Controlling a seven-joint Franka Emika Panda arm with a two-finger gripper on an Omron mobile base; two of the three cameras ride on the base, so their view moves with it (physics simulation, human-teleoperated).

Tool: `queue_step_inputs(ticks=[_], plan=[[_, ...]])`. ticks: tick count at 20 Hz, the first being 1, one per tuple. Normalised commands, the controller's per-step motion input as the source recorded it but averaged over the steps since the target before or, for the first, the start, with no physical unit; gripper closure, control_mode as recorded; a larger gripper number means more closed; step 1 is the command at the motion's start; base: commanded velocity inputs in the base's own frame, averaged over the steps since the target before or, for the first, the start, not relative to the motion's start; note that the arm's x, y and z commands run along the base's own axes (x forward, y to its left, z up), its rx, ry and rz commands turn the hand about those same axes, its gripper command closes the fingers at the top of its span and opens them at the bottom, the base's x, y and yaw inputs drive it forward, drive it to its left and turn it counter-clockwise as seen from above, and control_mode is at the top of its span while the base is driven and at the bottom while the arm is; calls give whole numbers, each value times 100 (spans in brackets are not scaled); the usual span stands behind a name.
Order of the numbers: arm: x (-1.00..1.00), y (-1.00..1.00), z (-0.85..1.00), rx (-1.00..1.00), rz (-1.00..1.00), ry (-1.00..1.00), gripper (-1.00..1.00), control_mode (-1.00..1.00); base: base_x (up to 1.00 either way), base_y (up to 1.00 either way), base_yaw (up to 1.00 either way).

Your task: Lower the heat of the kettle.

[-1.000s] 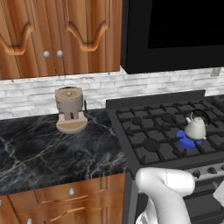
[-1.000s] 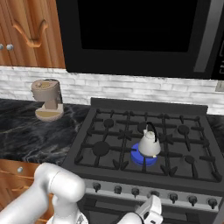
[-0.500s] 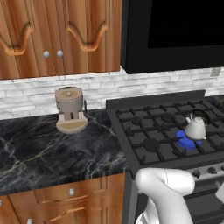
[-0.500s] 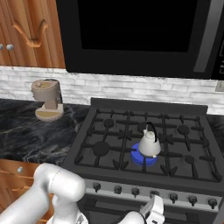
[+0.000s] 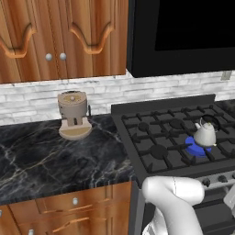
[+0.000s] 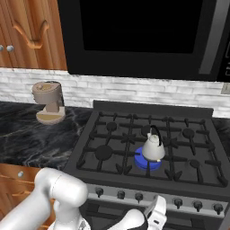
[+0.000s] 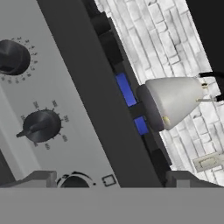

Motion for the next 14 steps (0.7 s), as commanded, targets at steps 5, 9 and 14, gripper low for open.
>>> queue_step_inputs(ticks=[5,9,14], plan=[[17,0,-10,-3,-3,2,-100,-100,0,0,0],[15,0,-15,-1,0,0,-100,-100,0,0,0],[14,0,-15,0,0,0,-100,-100,0,0,0]])
